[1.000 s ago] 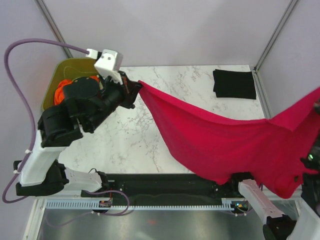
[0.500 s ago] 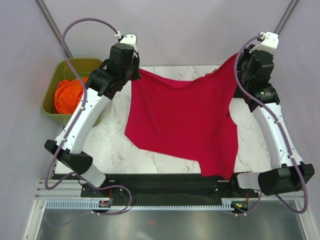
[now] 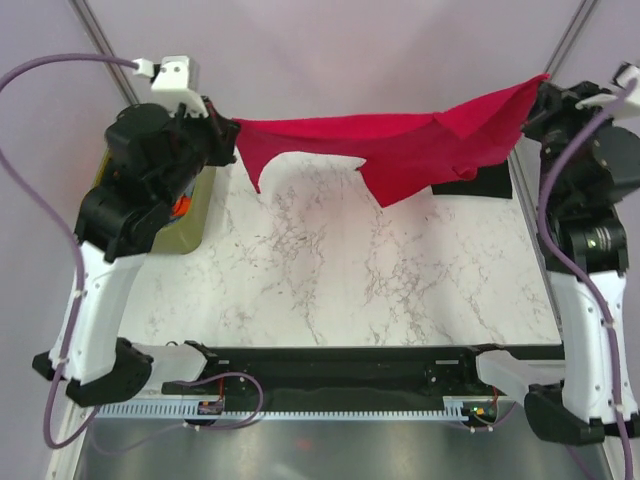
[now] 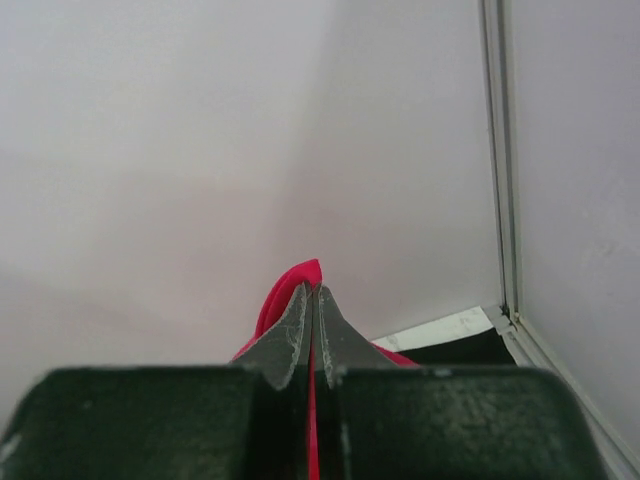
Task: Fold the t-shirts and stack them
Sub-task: Flatten the tshirt out
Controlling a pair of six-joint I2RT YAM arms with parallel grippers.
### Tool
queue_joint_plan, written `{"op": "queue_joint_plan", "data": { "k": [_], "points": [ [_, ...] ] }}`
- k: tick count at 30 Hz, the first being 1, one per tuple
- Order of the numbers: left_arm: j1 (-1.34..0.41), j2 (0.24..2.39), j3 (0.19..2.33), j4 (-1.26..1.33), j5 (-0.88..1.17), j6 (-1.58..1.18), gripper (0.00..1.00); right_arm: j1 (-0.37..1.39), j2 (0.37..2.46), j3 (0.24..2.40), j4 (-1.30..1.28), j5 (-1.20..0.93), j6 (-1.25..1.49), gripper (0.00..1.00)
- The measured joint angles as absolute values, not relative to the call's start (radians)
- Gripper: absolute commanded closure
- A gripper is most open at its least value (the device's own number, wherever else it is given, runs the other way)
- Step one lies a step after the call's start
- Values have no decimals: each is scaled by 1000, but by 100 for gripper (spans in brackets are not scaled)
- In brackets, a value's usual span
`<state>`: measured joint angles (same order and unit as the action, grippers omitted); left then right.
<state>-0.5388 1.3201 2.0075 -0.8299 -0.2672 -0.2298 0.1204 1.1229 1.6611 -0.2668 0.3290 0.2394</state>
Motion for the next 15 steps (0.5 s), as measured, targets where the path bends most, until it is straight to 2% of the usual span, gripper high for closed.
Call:
{"op": "queue_joint_plan", "data": {
  "k": [7,15],
  "points": [
    [-539,1108,1967,-815,-150,-257,98,120,912,1717,-391,353,264,100],
    [-539,957,1976,-778,-47,-299,98,120,793,1932,-456,383,265,100]
  ]
}}
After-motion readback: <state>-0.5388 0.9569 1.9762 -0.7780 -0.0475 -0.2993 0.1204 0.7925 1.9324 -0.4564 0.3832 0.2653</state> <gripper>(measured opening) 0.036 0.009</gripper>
